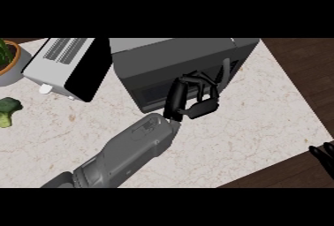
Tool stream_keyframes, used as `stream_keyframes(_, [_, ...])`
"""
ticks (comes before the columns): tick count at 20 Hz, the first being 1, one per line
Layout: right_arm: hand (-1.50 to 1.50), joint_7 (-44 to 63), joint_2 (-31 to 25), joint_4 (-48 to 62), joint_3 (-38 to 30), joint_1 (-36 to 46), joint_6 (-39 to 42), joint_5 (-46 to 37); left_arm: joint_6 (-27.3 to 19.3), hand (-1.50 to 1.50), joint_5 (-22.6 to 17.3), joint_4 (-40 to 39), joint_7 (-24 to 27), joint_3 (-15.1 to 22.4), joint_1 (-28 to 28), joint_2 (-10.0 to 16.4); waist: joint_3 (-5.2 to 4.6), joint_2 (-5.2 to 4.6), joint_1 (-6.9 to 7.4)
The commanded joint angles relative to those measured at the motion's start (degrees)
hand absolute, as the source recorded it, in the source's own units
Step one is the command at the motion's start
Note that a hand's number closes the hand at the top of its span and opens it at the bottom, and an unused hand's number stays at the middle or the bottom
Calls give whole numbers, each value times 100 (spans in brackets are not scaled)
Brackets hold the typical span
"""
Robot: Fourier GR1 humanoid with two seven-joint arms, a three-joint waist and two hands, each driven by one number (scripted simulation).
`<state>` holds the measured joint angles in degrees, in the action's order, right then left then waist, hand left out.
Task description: Pick up the milk, place it into the microwave and close the microwave
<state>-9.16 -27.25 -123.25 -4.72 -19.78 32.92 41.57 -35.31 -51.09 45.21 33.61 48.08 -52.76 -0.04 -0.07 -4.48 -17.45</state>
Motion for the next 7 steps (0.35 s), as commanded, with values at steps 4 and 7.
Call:
stream_keyframes(4, [-150, 64, -66, -55, -24, 32, -12, 105, 14, 150, -205, -625, 78, -267, -294, 4, -4, -124, -39])
stream_keyframes(7, [-150, 140, -106, -140, 70, 21, 10, 134, -66, 150, -289, -639, 94, -255, -338, 4, -4, -110, -48])
